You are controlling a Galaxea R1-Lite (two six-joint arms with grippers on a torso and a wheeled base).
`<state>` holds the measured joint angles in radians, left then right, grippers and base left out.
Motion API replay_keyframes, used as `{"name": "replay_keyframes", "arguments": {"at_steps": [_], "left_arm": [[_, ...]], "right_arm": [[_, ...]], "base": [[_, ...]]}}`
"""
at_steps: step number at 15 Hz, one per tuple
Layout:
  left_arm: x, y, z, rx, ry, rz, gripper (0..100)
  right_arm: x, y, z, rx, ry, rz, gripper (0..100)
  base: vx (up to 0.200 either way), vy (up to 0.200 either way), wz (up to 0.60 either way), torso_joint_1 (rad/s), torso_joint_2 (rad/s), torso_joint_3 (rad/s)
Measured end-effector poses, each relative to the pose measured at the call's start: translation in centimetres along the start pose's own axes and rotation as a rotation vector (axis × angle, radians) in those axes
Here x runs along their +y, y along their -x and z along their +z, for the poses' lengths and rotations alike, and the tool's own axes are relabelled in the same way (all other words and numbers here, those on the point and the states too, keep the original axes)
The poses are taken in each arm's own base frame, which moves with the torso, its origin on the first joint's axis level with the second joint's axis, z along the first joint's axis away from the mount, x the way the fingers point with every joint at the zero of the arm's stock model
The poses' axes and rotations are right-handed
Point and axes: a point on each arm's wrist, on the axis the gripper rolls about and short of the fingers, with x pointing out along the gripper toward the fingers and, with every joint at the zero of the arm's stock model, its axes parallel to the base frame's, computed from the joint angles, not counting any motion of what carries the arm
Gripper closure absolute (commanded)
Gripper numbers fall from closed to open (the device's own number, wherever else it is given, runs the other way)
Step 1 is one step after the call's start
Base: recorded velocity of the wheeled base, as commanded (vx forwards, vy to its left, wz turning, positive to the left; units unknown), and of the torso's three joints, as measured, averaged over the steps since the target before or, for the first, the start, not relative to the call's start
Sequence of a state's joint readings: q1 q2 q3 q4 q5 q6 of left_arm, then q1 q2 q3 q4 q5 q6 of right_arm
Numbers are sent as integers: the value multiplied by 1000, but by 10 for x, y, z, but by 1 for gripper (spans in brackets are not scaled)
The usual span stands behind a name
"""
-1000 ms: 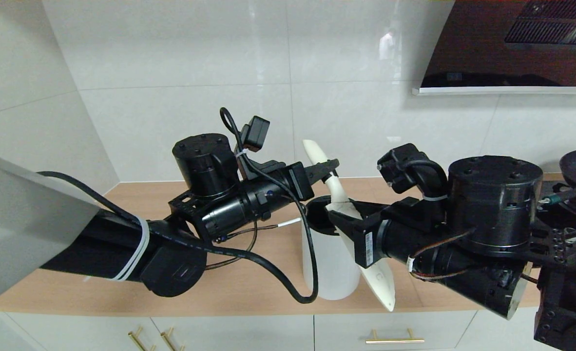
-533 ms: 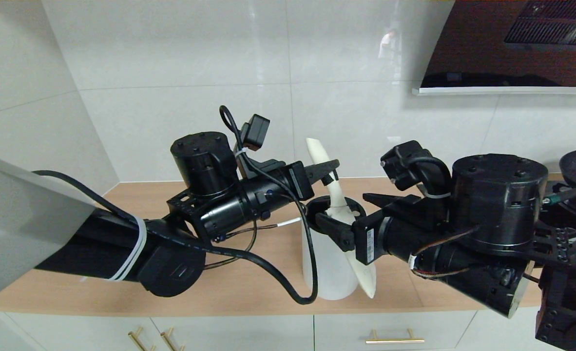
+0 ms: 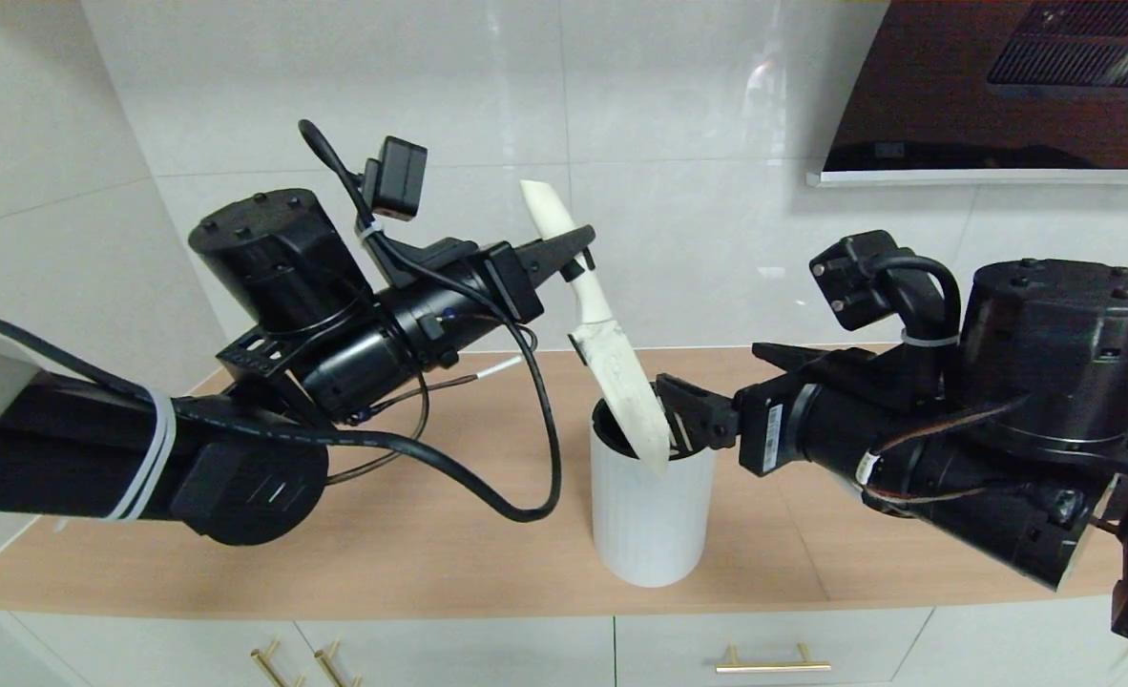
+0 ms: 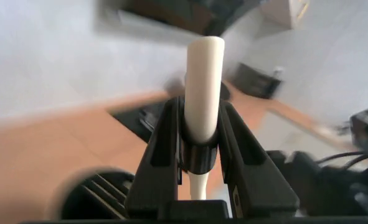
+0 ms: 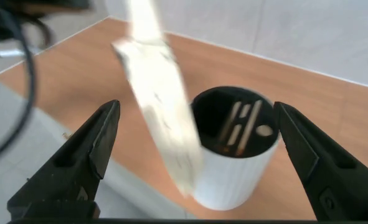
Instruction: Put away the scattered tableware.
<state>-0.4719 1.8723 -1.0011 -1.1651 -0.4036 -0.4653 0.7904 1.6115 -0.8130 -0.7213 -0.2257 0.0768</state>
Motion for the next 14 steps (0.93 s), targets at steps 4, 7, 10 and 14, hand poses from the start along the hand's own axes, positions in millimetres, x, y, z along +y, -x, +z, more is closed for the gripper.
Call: {"name": "replay_keyframes", "arguments": {"at_steps": [4, 7, 10, 14], "left_arm": [[1, 6, 18, -84, -151, 15, 100], [-9, 6, 32, -202, -214, -54, 100], [-9, 3, 28, -195, -308, -70, 100], [-4, -11, 0, -181, -414, -114, 100]], "right_arm": [[-3, 2, 2, -4, 1, -7, 0], [-3, 2, 1, -4, 2, -8, 0], [-3, 1, 1, -1, 2, -8, 0], [-3, 1, 0, 0, 2, -8, 0]], "base": [[0, 0, 0, 0, 0, 0], [0, 0, 0, 0, 0, 0], [0, 0, 0, 0, 0, 0], [0, 0, 0, 0, 0, 0]]}}
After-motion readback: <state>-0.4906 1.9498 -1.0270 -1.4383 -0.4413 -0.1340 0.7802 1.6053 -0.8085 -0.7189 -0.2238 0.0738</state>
